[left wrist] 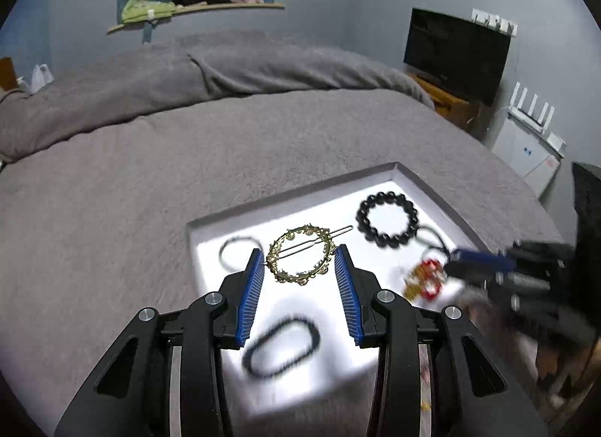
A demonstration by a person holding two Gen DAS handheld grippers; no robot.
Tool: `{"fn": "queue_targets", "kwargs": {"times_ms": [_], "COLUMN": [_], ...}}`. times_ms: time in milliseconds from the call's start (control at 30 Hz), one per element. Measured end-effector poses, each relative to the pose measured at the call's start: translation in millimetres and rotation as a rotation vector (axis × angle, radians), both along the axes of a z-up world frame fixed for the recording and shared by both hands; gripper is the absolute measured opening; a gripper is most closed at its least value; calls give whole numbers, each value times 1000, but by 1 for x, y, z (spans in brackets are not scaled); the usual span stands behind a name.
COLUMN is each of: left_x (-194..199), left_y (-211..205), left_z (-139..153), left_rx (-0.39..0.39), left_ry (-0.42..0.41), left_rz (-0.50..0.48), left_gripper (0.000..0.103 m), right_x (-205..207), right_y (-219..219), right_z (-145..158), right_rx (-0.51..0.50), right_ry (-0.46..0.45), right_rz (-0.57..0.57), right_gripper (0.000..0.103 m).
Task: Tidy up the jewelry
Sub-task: 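Lower the gold clip and black hair tie into the tray while both grippers open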
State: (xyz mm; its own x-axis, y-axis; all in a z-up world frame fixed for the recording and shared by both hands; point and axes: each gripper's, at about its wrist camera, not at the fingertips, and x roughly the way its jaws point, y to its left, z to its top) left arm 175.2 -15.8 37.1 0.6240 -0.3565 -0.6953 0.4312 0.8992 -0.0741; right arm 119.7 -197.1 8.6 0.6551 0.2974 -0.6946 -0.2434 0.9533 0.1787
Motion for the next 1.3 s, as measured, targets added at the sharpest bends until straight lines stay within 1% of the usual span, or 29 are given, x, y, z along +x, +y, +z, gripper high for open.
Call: {"fn": "queue_targets", "kwargs": {"times_ms": [133,233,400,500,700,733,767,800,833,967,1000,1033,1067,1133,1200,1267,1300], "left_x": [37,56,74,77,89,90,90,88,87,83,81,79,77,71,66,58,55], "left_y": [-16,-23,-28,-31,-30,-30,-29,-29,-29,-26,-24,-22,-19,-13,-8,-3,1], "left_z": [-21,-36,-56,-60,-67,-67,-67,-65,-63,-57,-55,-52,-49,-43,-39,-35,-32], "left_rx": [24,32,37,36,46,46,42,40,37,21,13,4,-5,-19,-24,-22,-16], "left_ry": [60,108,167,183,216,219,218,209,200,191,188,185,180,167,157,145,136], "left_rz": [-4,-5,-9,-21,15,20,22,24,25,33,33,33,35,47,59,69,72], "left_gripper": [40,40,40,41,41,44,47,53,54,54,54,54,55,62,64,64,66], "right_x": [22,35,48,52,55,54,53,52,52,44,40,35,31,22,13,4,2], "right_y": [14,21,24,26,23,24,24,24,24,26,24,21,18,13,6,-2,-4], "right_z": [-14,-23,-36,-43,-49,-48,-48,-46,-45,-37,-34,-31,-28,-22,-16,-9,-7], "right_rx": [-6,-11,-9,-16,-3,0,0,-1,-4,-43,-41,-36,-35,-36,-30,-12,-8], "right_ry": [44,71,113,137,156,159,160,157,150,111,106,98,88,70,58,47,41], "right_rz": [30,43,48,51,41,43,47,50,53,58,59,57,54,49,37,18,11], "right_gripper": [12,12,12,12,14,18,29,34,41,44,46,51,54,55,57,62,63]}}
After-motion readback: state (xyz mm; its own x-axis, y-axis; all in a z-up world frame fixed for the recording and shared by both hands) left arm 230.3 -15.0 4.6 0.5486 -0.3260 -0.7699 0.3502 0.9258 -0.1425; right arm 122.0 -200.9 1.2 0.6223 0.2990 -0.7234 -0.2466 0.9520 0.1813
